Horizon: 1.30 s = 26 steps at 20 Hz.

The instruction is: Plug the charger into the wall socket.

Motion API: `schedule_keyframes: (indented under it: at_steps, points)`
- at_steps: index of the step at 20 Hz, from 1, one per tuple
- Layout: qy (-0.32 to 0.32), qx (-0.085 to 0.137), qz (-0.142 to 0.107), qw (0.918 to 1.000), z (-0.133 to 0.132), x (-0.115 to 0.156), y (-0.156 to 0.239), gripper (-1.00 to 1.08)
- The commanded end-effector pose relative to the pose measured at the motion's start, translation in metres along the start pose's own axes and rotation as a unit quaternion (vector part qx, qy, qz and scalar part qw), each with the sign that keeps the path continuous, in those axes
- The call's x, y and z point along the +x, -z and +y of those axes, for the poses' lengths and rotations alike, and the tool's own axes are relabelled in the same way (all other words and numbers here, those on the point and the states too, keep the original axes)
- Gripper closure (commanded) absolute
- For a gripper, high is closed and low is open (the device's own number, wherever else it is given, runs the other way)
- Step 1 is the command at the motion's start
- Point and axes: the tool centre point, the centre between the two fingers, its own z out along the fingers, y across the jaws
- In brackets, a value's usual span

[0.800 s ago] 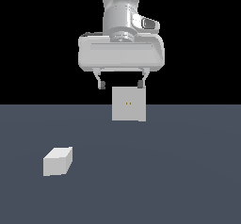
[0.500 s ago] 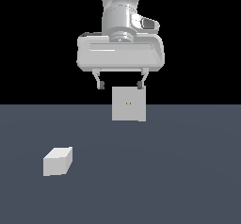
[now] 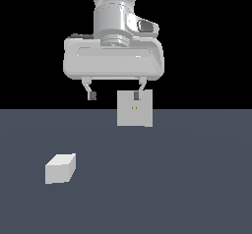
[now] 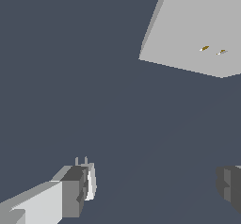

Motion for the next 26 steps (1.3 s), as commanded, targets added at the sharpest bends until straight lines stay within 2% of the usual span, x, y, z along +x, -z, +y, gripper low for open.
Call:
schedule_keyframes:
  at_steps: [1,14,26]
  points:
    - [0.008,0.001,0.005,1.0000,-0.011,-0.010,-0.008,-0.92]
    - [0.047,0.003,0.031,0.9984,-0.065,-0.062,-0.054,-0.92]
    - [0.055,0.003,0.035,0.9979,-0.075,-0.071,-0.064,-0.92]
